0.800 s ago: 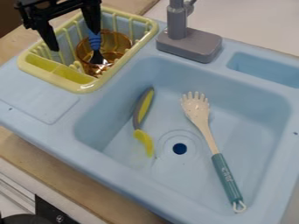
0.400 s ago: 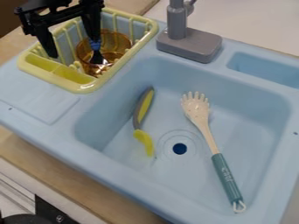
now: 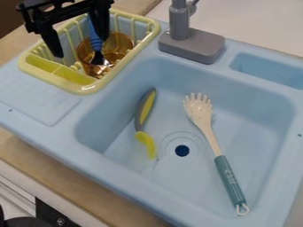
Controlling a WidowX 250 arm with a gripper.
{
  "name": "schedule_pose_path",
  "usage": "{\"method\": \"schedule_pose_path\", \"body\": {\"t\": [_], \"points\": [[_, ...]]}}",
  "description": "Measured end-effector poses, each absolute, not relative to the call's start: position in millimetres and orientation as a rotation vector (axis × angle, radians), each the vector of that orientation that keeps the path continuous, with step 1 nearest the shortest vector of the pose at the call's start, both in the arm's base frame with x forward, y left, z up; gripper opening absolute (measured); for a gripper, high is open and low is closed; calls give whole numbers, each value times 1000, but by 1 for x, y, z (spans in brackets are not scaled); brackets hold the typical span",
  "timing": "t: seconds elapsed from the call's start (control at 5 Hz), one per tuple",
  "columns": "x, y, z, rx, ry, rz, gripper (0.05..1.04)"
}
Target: Take bottle brush and put beside the blue spoon
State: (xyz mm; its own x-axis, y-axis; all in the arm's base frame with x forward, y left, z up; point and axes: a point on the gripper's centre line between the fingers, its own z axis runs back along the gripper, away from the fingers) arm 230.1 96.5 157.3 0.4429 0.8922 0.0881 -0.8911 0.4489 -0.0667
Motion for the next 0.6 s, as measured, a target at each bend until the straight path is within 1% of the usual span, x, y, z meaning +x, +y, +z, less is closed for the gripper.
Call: {"method": "schedule_pose_path", "body": {"t": [0.2, 0.4, 0.6], "points": [[221, 77, 157, -38, -104, 1104, 999], [208, 50, 148, -75, -46, 1119, 999], [200, 25, 140, -109, -42, 1131, 999]]}}
